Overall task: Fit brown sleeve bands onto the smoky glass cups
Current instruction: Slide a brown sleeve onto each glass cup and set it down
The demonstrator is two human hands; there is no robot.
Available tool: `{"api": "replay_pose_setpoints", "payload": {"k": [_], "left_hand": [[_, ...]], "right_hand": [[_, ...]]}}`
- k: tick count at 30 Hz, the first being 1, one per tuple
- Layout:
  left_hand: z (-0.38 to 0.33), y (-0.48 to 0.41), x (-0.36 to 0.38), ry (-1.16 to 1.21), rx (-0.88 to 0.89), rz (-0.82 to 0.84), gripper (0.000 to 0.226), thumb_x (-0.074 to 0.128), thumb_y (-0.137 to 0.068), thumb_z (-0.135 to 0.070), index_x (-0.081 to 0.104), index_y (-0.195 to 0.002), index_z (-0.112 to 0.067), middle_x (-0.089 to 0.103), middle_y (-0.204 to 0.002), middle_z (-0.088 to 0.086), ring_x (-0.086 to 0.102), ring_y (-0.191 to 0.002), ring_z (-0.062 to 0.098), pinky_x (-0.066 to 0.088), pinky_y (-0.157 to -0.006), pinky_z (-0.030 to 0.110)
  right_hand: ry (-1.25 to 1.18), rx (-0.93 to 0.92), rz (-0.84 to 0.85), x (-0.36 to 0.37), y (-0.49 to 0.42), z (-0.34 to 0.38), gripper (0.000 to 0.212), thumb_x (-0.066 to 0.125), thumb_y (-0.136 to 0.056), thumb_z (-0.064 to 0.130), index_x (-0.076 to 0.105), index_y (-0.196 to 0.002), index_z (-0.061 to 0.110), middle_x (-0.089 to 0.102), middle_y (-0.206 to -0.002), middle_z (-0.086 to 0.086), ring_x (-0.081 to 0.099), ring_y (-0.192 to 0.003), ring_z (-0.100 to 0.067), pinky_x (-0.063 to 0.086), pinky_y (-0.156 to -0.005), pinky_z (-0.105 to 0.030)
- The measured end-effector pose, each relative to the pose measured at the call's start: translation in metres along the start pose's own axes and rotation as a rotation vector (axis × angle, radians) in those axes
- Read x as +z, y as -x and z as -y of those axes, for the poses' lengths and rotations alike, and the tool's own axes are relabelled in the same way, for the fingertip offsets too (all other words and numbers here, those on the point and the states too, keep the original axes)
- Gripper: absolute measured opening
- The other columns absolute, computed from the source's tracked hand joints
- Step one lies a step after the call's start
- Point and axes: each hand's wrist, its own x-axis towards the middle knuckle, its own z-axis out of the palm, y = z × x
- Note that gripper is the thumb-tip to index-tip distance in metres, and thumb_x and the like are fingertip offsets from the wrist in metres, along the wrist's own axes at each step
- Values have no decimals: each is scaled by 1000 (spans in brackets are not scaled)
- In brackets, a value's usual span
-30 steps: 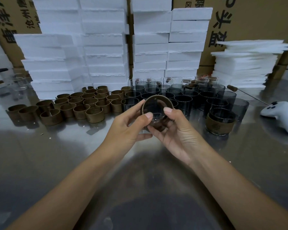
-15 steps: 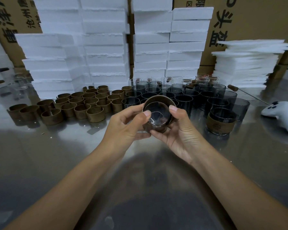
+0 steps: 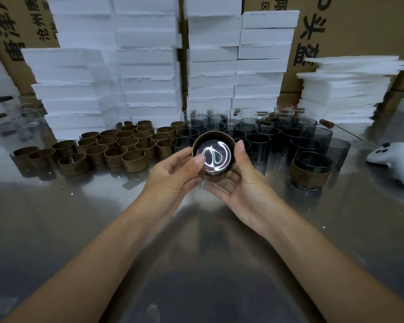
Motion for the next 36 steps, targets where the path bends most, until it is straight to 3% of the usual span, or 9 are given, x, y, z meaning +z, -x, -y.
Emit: {"api": "replay_pose_setpoints", "payload": {"k": [3,6,12,16,22,28,33,36], "left_hand": [[-1,-1,-7,36,-47,122,83,89,-46,-47,64,-113,-4,64,-121,20,62,-111,26,48,-98,33],[1,-4,-11,47,-51,137,94,93,-34,-49,64,-111,-3,65,-119,20,62,-111,27,52,-94,30],[2,-5,-12,47,-33,161,92,93,-36,-50,64,-111,-4,70,-109,17,69,-98,22,55,-78,23],[3,-6,-12,24,-25,158,99,93,-34,-50,59,-116,-6,69,-112,17,68,-100,26,56,-77,25],[3,-5,-12,35,34,190,90,92,-34,-50,56,-104,-7,74,-93,8,72,-85,20,56,-73,24],[1,-4,-11,50,52,198,87,92,-36,-48,54,-102,-6,75,-88,6,72,-80,18,56,-71,23],[-1,-5,-12,44,54,116,90,95,-29,-43,59,-103,-7,74,-86,7,72,-78,18,56,-67,24],[-2,-6,-13,-11,68,130,91,97,-28,-37,60,-106,-10,74,-90,6,70,-85,16,55,-73,25]], "right_hand": [[46,-9,27,-1,0,-2,53,61,-60,63,75,-88,20,75,-100,-2,70,-98,-11,55,-86,-29],[34,-7,21,1,0,-3,52,61,-64,61,74,-90,18,74,-102,-6,70,-98,-13,57,-82,-26],[-41,27,2,3,2,1,37,60,-70,53,77,-80,22,75,-93,0,71,-85,-8,57,-68,-24],[-146,87,-32,4,4,4,35,62,-69,47,74,-82,18,74,-87,0,70,-79,-10,54,-68,-27],[-221,147,-32,5,4,5,32,63,-69,43,68,-86,16,72,-81,1,66,-72,-10,49,-69,-30],[-244,142,-16,5,5,5,31,63,-71,41,68,-88,16,71,-81,1,67,-69,-9,49,-68,-31],[10,166,-100,7,4,2,39,49,-90,50,65,-110,20,67,-105,-4,61,-99,-17,48,-74,-34],[-12,286,-103,6,4,3,50,35,-95,56,63,-114,20,65,-109,-5,59,-95,-19,45,-72,-35]]}}
